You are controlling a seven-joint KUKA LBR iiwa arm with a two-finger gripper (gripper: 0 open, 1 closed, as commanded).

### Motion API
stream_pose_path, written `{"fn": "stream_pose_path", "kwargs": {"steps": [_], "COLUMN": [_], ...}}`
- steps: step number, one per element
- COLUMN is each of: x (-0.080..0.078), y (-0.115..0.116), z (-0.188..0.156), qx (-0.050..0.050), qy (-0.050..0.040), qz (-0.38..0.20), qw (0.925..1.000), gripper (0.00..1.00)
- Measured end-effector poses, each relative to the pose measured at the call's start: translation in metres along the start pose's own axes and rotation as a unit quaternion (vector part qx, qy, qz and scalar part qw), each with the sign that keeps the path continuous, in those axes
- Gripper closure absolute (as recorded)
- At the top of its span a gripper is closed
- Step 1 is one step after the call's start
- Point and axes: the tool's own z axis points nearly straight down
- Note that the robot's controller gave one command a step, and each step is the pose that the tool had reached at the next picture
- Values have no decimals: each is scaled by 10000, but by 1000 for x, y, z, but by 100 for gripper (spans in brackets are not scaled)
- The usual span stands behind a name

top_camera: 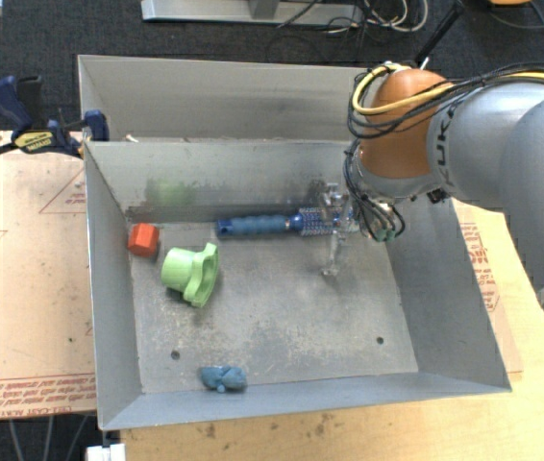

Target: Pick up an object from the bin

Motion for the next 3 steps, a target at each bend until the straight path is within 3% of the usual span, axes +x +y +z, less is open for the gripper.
{"fn": "stream_pose_path", "kwargs": {"steps": [1,2,3], "x": [-1,7,30], "y": [1,14,-2], "z": [-2,-106,-151], "qx": [-13,-11,-6], "qy": [-20,28,55], "qz": [-6,-114,358], "qw": [10000,9999,9993], "gripper": [100,100,100]}}
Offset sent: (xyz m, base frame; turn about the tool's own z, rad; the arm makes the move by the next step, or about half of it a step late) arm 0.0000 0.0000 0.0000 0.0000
